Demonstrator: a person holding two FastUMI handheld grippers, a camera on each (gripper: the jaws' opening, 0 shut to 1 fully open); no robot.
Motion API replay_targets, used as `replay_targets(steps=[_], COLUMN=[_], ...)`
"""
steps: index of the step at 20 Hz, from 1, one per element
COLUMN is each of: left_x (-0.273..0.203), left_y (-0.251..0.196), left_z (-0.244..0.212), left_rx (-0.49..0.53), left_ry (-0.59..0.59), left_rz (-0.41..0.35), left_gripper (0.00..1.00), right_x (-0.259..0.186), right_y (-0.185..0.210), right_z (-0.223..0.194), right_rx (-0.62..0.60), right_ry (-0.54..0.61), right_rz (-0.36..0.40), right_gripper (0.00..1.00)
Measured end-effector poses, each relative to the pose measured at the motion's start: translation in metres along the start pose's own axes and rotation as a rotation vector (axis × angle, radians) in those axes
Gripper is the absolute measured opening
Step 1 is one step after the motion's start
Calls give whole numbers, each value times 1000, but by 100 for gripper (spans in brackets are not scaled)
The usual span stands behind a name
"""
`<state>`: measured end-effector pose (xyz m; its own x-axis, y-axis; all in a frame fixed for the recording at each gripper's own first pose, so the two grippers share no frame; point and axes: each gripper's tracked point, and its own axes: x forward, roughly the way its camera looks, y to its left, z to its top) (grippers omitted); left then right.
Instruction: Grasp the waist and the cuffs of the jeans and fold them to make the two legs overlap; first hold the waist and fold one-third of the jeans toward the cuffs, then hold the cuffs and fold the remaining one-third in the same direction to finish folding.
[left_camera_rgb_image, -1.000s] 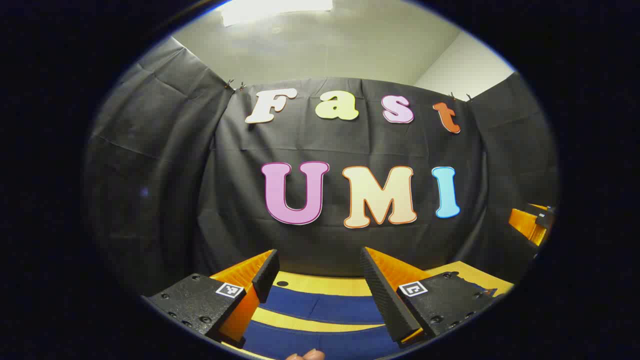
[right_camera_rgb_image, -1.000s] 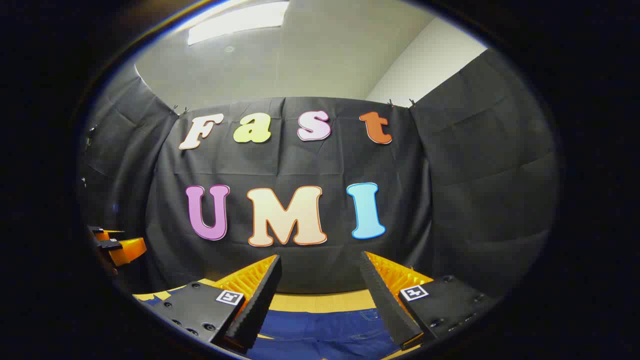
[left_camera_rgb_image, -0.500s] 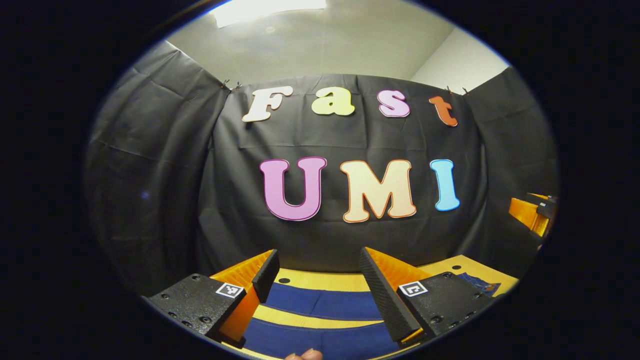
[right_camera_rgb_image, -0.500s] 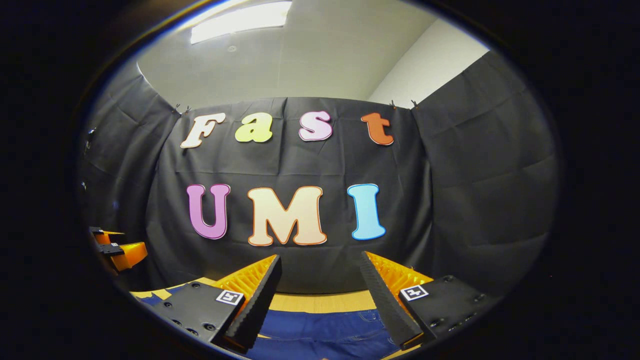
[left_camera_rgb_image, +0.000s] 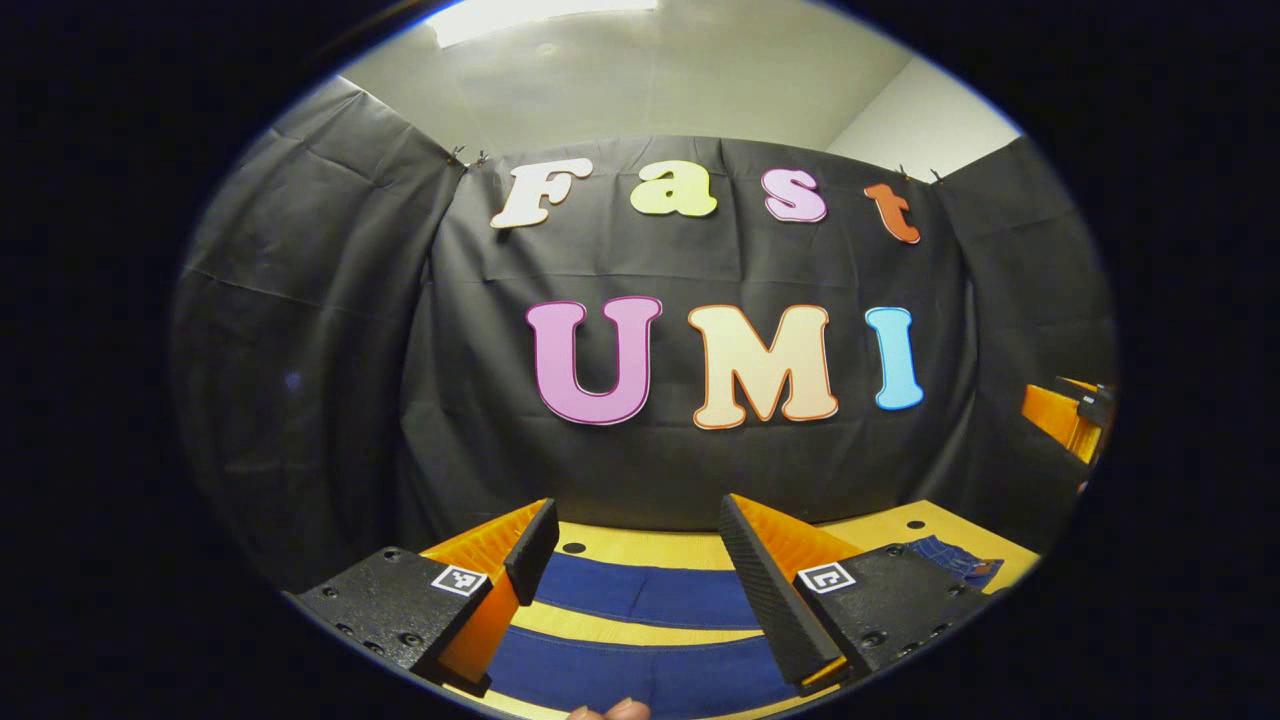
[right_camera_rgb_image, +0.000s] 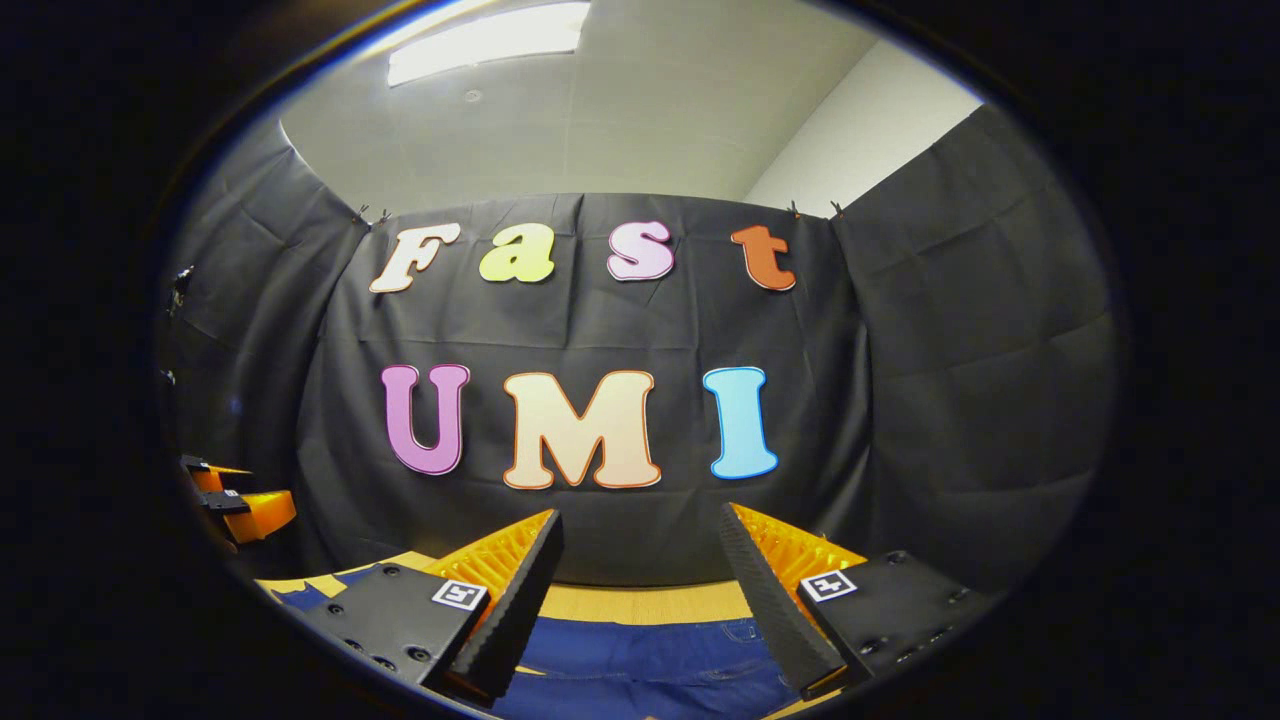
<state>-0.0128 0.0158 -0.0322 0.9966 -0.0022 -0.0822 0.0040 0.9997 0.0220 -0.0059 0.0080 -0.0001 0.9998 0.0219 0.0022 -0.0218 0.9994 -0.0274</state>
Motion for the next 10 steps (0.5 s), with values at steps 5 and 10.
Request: replay_targets(steps=[5, 10], left_x=[-10, -22], left_y=[28, 56], left_z=[-28, -61], left_rx=[152, 294], left_ry=[64, 145], left_rz=[-33, -90], left_gripper=[99, 94], right_x=[-8, -17], right_y=[4, 11], right_z=[-7, -19], right_rx=[-15, -29], right_ry=[13, 39], right_rz=[-8, -14], right_gripper=[98, 98])
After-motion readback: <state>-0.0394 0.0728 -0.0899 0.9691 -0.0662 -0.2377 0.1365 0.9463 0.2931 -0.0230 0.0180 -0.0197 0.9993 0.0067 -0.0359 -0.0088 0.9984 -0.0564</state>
